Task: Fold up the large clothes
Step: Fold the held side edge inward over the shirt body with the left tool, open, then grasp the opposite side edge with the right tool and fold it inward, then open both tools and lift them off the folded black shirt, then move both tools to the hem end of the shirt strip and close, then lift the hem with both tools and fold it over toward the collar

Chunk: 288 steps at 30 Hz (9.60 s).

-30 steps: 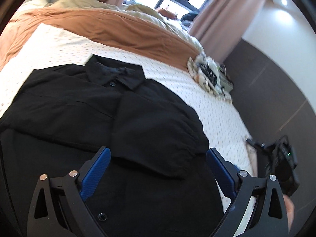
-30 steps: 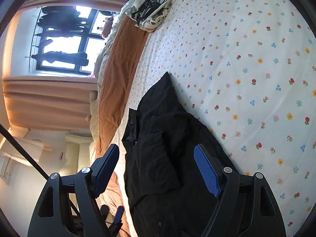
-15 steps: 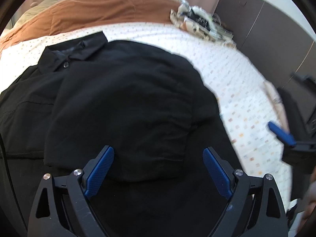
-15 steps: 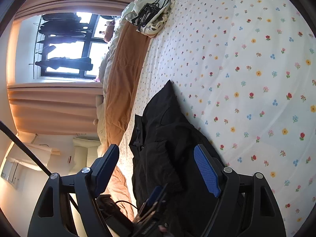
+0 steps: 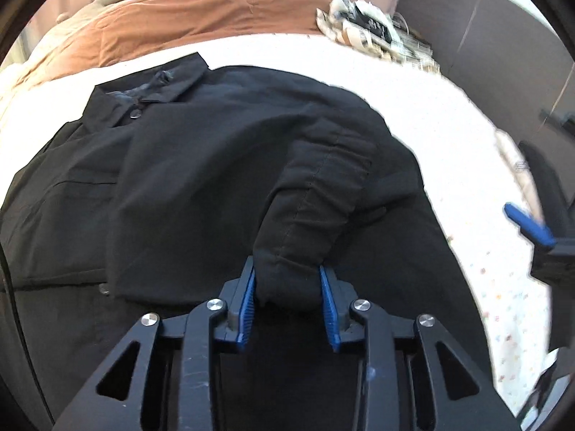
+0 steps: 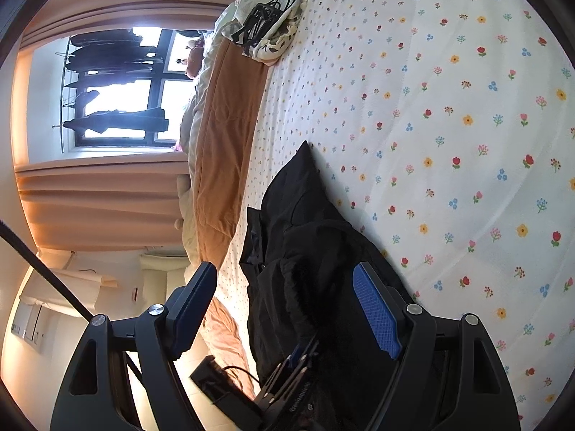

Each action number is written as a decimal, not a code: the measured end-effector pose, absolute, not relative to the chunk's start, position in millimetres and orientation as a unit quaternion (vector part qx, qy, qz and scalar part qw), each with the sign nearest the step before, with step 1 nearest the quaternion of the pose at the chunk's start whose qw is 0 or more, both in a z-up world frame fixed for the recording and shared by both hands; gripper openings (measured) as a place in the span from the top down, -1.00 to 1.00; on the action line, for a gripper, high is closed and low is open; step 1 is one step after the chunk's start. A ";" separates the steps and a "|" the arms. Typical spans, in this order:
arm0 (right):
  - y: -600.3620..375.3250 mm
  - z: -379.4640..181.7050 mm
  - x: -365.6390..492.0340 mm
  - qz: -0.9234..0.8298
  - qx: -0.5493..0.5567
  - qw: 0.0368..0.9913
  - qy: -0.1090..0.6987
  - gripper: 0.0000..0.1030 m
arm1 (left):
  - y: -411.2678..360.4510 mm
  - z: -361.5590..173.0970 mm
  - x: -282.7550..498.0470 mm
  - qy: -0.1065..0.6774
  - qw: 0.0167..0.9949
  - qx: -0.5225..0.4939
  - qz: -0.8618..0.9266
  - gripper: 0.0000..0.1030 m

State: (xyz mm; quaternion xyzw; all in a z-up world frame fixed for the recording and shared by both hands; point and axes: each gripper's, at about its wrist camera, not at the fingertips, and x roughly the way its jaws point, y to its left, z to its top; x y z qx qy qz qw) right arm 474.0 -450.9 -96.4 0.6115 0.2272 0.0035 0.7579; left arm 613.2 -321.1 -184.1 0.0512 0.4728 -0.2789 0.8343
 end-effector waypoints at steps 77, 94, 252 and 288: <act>-393.5 -135.6 583.1 -0.036 0.481 0.819 0.310 0.34 | -66.1 -206.5 714.2 0.457 0.859 -0.207 -0.101 -0.10; -378.2 -92.4 537.9 -0.064 0.453 0.827 0.325 -0.48 | -24.5 -153.3 634.2 0.409 0.873 -0.249 -0.095 -0.88; -324.3 3.1 93.9 0.168 0.331 0.920 0.125 0.98 | 199.7 3.1 232.9 0.221 0.864 -0.361 -0.272 0.75; -354.2 22.1 319.6 0.127 0.359 0.910 0.165 0.98 | 128.9 9.6 485.3 0.254 0.879 -0.339 -0.221 0.75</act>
